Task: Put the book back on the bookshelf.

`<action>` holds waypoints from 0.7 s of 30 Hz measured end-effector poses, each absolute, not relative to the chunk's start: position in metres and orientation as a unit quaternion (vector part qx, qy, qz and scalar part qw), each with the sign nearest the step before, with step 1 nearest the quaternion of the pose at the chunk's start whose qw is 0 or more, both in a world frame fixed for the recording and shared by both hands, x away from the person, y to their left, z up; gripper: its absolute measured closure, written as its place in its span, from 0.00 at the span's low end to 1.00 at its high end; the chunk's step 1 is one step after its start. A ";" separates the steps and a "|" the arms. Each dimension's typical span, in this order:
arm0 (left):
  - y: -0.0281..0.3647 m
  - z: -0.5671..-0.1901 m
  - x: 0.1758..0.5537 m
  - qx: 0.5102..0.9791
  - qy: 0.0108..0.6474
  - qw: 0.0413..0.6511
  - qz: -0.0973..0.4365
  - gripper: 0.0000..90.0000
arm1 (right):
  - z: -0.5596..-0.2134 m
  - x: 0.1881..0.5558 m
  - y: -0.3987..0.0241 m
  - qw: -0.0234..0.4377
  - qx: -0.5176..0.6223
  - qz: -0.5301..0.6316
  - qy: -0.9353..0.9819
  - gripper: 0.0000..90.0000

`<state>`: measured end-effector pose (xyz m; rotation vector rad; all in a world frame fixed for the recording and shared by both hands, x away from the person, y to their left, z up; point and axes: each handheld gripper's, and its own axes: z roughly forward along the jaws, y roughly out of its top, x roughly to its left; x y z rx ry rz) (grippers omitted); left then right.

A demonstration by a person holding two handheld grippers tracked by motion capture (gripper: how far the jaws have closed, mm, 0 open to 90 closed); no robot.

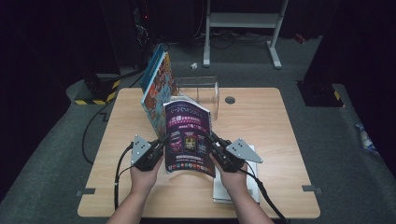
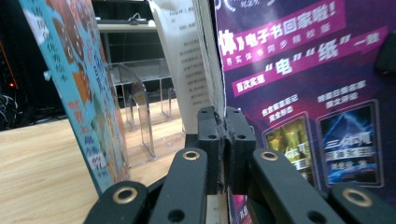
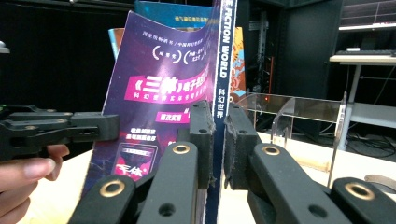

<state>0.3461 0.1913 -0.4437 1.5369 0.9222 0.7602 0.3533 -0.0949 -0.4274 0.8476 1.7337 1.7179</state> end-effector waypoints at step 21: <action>0.199 -0.454 0.329 0.653 0.430 0.541 0.310 0.73 | -0.427 0.328 -0.097 0.276 0.305 0.651 0.638 0.93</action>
